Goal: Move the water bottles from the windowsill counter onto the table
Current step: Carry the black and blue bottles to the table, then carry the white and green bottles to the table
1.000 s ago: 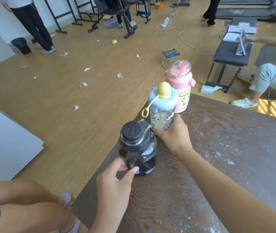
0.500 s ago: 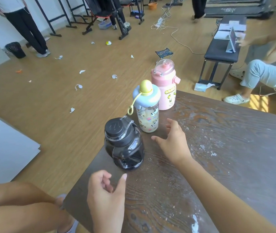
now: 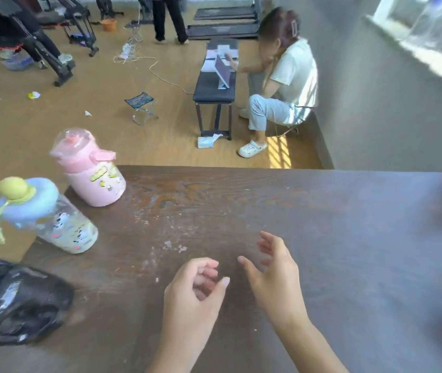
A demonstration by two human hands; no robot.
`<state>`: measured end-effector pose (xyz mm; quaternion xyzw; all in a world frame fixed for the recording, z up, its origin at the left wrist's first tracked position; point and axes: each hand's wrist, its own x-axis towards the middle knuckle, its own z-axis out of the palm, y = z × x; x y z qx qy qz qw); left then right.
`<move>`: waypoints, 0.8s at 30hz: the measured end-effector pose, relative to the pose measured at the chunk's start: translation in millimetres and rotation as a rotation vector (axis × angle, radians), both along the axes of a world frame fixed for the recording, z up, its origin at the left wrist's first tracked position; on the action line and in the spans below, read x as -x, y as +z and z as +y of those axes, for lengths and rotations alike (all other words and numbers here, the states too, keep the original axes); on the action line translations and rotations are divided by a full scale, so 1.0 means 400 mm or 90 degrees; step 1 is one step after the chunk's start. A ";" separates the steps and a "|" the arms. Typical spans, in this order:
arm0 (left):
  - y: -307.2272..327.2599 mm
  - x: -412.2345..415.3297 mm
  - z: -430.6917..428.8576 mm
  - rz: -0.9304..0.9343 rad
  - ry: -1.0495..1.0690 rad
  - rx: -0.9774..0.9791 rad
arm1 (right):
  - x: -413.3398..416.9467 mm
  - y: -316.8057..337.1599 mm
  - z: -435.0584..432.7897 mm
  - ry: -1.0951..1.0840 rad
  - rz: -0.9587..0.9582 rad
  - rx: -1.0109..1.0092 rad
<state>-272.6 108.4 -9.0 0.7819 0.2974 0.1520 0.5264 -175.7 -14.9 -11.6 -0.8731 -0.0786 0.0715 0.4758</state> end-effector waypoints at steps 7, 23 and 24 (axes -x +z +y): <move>0.043 -0.265 -0.303 -0.044 -0.253 -0.012 | -0.038 0.024 -0.341 -0.193 -0.011 -0.009; -0.017 -0.396 -0.937 -0.035 -0.640 -0.065 | 0.238 -0.039 -0.831 -0.696 0.162 0.032; -0.021 -0.397 -0.952 -0.033 -0.622 -0.059 | 0.241 -0.043 -0.851 -0.720 0.157 0.038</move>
